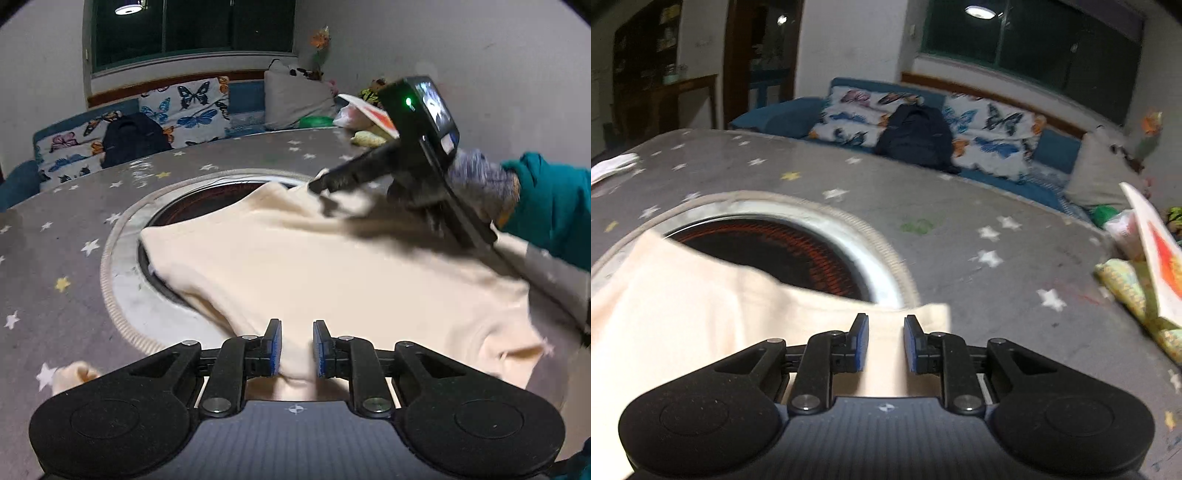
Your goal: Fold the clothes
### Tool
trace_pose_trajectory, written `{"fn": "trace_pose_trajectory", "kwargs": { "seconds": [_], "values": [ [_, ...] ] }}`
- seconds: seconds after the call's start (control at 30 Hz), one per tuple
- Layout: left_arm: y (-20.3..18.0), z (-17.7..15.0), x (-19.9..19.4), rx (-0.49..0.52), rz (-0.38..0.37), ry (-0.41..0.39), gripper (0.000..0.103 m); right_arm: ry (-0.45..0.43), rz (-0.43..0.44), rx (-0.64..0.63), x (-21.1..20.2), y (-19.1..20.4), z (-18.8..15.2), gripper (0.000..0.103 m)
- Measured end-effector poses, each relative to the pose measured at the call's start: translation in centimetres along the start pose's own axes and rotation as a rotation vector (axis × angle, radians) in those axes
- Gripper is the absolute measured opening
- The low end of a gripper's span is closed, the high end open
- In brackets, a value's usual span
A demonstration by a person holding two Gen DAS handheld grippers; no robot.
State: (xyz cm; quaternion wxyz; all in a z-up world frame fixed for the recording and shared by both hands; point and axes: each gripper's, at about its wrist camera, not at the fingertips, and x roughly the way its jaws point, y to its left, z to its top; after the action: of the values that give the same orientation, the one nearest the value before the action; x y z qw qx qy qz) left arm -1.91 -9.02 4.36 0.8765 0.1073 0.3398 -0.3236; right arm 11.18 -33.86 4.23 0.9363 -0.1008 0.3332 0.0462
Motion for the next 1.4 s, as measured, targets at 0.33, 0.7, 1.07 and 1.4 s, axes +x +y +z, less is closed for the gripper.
{"fn": "trace_pose_trajectory", "kwargs": {
  "seconds": [0.33, 0.7, 1.07, 1.4],
  "values": [
    [1.4, -0.7, -0.4, -0.034, 0.023, 0.002, 0.026, -0.019, -0.013, 0.044, -0.9, -1.2, 0.2, 0.023],
    [1.5, -0.9, -0.8, -0.032, 0.031, -0.002, 0.026, 0.004, -0.013, 0.004, -0.3, -0.7, -0.6, 0.021],
    [1.9, -1.2, -0.9, -0.043, 0.026, -0.004, 0.026, 0.006, -0.091, 0.116, 0.0, -3.2, -0.4, 0.012],
    [1.8, -1.0, -0.7, -0.049, 0.035, -0.002, 0.027, -0.05, 0.182, -0.007, -3.0, 0.8, 0.7, 0.022]
  ]
}}
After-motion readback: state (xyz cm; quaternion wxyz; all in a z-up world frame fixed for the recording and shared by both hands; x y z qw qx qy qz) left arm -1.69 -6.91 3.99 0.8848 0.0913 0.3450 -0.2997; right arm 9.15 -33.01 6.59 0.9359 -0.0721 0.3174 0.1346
